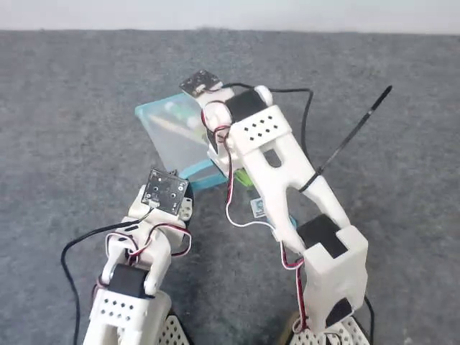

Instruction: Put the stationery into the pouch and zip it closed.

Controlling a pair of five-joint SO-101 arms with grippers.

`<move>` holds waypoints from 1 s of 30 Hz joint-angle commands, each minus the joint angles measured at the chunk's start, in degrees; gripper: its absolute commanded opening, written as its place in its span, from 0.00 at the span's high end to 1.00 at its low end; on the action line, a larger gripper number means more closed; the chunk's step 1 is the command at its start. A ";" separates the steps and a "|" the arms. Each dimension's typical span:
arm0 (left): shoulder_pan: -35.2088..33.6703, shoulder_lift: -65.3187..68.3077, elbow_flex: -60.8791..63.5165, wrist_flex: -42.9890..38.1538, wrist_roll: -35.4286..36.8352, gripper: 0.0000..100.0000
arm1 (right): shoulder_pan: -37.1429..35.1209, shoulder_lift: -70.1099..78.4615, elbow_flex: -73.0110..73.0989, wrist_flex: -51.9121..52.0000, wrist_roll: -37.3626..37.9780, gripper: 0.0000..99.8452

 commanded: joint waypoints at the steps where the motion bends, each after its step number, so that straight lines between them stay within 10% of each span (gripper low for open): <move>1: 3.16 -1.58 -1.10 0.18 -0.88 0.99 | -1.71 -2.42 -6.59 0.48 -0.62 0.89; 20: -3.34 -1.67 -1.54 -1.23 -0.53 0.99 | -4.26 -23.43 -4.13 1.45 5.01 0.83; 30: -19.96 -1.67 -4.62 -3.60 9.58 0.99 | -1.01 -45.05 48.97 -29.67 5.80 0.83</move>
